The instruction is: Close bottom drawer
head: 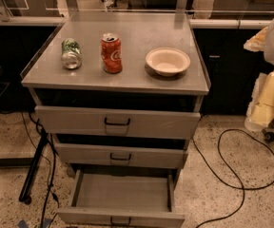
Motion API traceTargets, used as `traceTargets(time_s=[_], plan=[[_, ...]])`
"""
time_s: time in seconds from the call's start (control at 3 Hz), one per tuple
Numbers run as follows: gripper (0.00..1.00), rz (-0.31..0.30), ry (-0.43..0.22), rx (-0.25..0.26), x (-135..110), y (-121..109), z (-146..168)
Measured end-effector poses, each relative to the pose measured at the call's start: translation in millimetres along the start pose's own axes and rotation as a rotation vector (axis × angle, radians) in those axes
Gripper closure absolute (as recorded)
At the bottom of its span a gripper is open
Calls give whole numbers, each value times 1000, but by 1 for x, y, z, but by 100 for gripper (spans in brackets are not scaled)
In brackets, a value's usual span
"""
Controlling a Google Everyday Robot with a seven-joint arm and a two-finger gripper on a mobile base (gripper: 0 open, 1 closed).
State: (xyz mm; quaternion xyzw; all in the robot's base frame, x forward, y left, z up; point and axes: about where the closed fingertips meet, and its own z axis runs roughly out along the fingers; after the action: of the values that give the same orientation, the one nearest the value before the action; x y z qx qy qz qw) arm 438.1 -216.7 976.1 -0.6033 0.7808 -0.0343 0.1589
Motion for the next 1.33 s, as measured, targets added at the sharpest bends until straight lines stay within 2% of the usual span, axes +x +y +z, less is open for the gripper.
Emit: traceTargets(time_s=[0.33, 0.67, 1.33], plan=[[0, 0, 0, 0, 0, 0, 0], [13, 0, 0, 0, 0, 0, 0], [59, 0, 0, 0, 0, 0, 0]])
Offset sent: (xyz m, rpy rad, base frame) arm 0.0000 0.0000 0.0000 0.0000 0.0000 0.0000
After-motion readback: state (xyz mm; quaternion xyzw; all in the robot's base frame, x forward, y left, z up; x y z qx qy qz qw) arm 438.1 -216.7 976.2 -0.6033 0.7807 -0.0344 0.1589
